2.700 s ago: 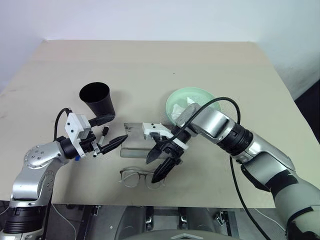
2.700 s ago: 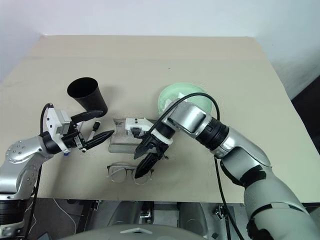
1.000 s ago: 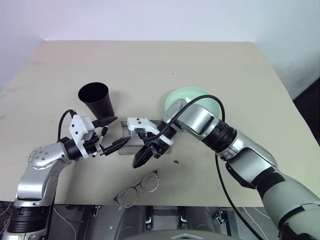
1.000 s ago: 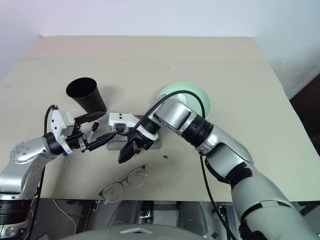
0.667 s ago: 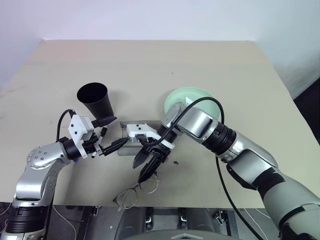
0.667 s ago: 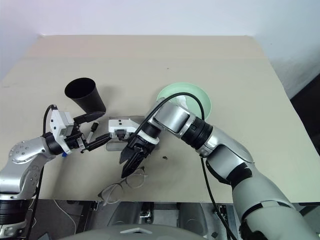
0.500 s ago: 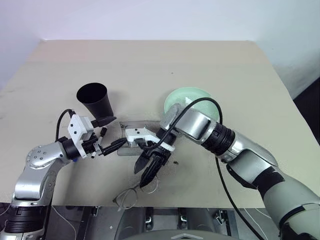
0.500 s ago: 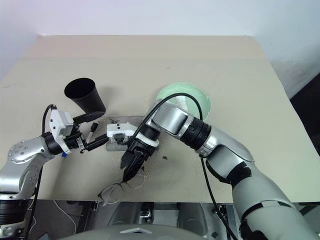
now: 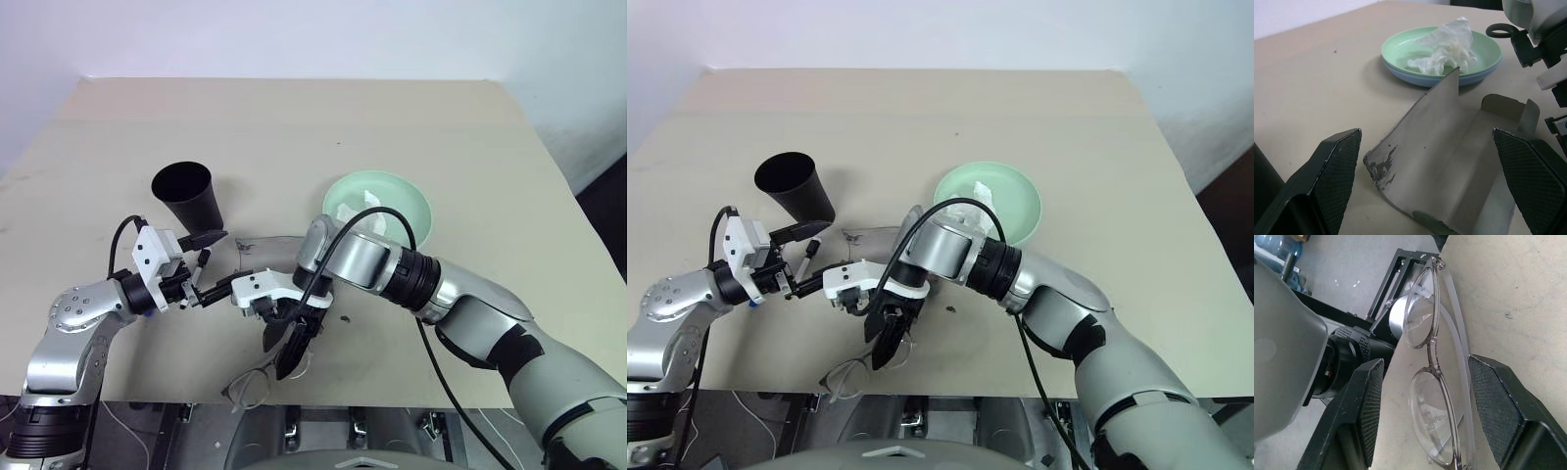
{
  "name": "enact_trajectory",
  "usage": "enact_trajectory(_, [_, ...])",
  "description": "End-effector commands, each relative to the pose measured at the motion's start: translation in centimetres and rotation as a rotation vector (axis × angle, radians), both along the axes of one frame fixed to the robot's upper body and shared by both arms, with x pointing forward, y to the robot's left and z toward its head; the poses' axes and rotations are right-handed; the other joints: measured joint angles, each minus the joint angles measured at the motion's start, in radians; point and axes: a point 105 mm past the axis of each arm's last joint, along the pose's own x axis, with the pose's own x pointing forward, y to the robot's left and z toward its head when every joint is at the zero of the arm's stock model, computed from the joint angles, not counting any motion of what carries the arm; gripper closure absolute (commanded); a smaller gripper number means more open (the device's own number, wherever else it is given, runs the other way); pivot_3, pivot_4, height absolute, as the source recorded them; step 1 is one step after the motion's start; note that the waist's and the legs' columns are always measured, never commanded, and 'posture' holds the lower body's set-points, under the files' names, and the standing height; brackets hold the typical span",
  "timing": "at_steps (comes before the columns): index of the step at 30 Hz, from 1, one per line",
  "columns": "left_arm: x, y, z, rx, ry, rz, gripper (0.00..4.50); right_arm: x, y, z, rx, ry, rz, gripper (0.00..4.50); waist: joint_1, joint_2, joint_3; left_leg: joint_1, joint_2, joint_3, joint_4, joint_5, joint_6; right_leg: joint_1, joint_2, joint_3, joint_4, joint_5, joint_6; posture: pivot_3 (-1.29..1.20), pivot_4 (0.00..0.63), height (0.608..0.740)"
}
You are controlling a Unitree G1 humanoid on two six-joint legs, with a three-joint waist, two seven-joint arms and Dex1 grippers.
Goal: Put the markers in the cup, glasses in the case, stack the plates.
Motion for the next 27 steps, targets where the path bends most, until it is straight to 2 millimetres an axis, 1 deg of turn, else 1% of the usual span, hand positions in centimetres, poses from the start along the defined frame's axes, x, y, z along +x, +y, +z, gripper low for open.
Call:
enact_trajectory(1, [-0.26, 0.15, 1.03, 0.008, -0.039, -0.001, 0.0, -0.51, 0.52, 0.47, -0.004, -0.017, 0.059, 1.63, 0.0, 0.0, 0.0, 0.0, 0.0, 0.0, 0.0, 0.0, 0.0, 0.0, 0.0, 0.0, 0.0, 0.0, 0.0, 0.0, 0.15, 0.681])
enact_trajectory(4, [-0.26, 0.16, 1.07, 0.007, -0.041, 0.001, 0.0, -0.62, 0.51, 0.34, -0.016, -0.007, 0.063, 1.63, 0.0, 0.0, 0.0, 0.0, 0.0, 0.0, 0.0, 0.0, 0.0, 0.0, 0.0, 0.0, 0.0, 0.0, 0.0, 0.0, 0.15, 0.681])
enact_trajectory(5, [-0.28, 0.21, 1.05, 0.008, -0.04, 0.003, 0.0, -0.71, 0.49, 0.31, -0.021, 0.003, 0.061, 1.8, 0.0, 0.0, 0.0, 0.0, 0.0, 0.0, 0.0, 0.0, 0.0, 0.0, 0.0, -0.001, 0.0, 0.0, 0.0, 0.0, 0.15, 0.681])
enact_trajectory(7, [-0.32, 0.25, 0.98, 0.01, -0.039, 0.004, 0.0, -0.76, 0.46, 0.27, -0.025, 0.01, 0.059, 2.21, 0.0, 0.0, 0.0, 0.0, 0.0, 0.0, 0.0, 0.001, -0.001, 0.0, 0.0, -0.001, 0.0, 0.0, 0.0, 0.0, 0.15, 0.681])
enact_trajectory(8, [-0.32, 0.24, 0.95, 0.01, -0.039, 0.003, 0.0, -0.75, 0.45, 0.27, -0.025, 0.01, 0.058, 2.49, 0.0, 0.0, 0.0, 0.0, 0.0, 0.0, 0.0, 0.001, -0.001, 0.0, 0.0, -0.001, 0.0, 0.0, 0.0, 0.0, 0.15, 0.681])
enact_trajectory(12, [-0.33, 0.14, 0.92, 0.006, -0.038, 0.003, 0.0, -0.71, 0.5, 0.33, -0.023, 0.006, 0.057, 3.81, 0.0, 0.0, 0.0, 0.0, 0.0, 0.0, 0.0, 0.001, -0.001, 0.0, 0.0, -0.001, 0.0, 0.0, 0.0, 0.0, 0.15, 0.681])
enact_trajectory(22, [-0.22, 0.15, 0.95, 0.008, -0.04, 0.002, 0.0, -0.74, 0.62, 0.3, -0.029, 0.026, 0.029, 3.81, 0.0, 0.0, 0.0, 0.0, 0.0, 0.0, 0.0, 0.001, -0.001, 0.0, 0.0, -0.002, 0.0, 0.0, 0.0, 0.0, 0.15, 0.681])
enact_trajectory(25, [-0.2, 0.12, 0.99, 0.007, -0.042, 0.001, 0.0, -0.81, 0.69, 0.3, -0.034, 0.043, 0.009, 4.35, 0.0, 0.0, 0.0, 0.0, 0.0, 0.0, 0.0, 0.001, -0.001, 0.0, 0.0, -0.002, 0.0, 0.0, 0.0, 0.0, 0.15, 0.681])
enact_trajectory(26, [-0.18, 0.11, 1.0, 0.007, -0.042, 0.001, 0.0, -0.8, 0.7, 0.28, -0.037, 0.049, 0.002, 4.45, 0.0, 0.0, 0.0, 0.0, 0.0, 0.0, 0.0, 0.001, -0.001, 0.0, 0.0, -0.002, 0.0, 0.0, 0.0, 0.0, 0.15, 0.681])
enact_trajectory(27, [-0.18, 0.11, 1.02, 0.006, -0.043, 0.001, 0.0, -0.78, 0.71, 0.27, -0.038, 0.052, -0.003, 4.45, 0.0, 0.0, 0.0, 0.001, 0.0, 0.0, 0.0, 0.001, -0.001, 0.0, 0.0, -0.002, 0.0, 0.0, 0.0, 0.0, 0.15, 0.681])
